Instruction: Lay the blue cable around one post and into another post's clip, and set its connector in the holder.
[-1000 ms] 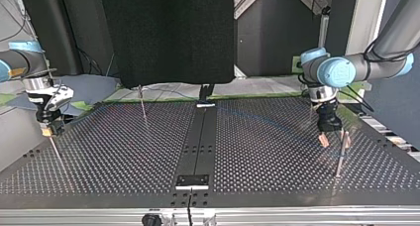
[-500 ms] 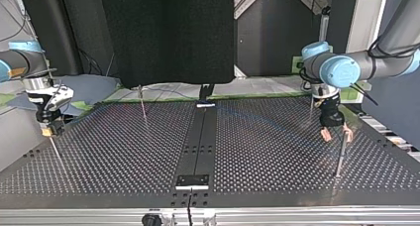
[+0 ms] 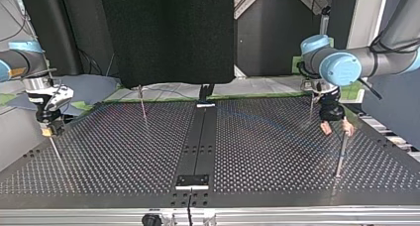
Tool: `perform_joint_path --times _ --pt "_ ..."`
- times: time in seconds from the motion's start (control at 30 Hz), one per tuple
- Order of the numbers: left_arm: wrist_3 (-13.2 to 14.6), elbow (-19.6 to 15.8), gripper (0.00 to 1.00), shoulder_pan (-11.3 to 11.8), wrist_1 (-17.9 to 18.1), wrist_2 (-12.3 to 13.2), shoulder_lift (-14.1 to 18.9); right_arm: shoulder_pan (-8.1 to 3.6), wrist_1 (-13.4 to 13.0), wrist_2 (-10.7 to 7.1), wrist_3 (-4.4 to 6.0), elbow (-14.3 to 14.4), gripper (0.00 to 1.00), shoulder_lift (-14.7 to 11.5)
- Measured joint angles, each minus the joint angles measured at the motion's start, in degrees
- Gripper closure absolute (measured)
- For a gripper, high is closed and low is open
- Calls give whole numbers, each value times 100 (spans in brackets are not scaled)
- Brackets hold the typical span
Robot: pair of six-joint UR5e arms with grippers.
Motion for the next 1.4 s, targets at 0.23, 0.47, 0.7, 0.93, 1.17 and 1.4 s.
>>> perform_joint_path --times 0.23,0.47,0.7,0.93,1.17,1.4 --pt "254 -284 0 -89 -110 92 332 0 0 0 0 0 0 0" --pt "395 -646 0 -102 7 434 697 0 0 0 0 0 0 0" --pt "753 -862 0 -97 -252 793 1077 0 0 0 0 0 0 0" --pt "1073 -610 0 -100 -565 789 1397 0 0 0 0 0 0 0" --pt "1405 -282 0 -103 -895 682 1728 0 0 0 0 0 0 0" --pt "1755 67 0 -130 -1246 481 2078 0 0 0 0 0 0 0"
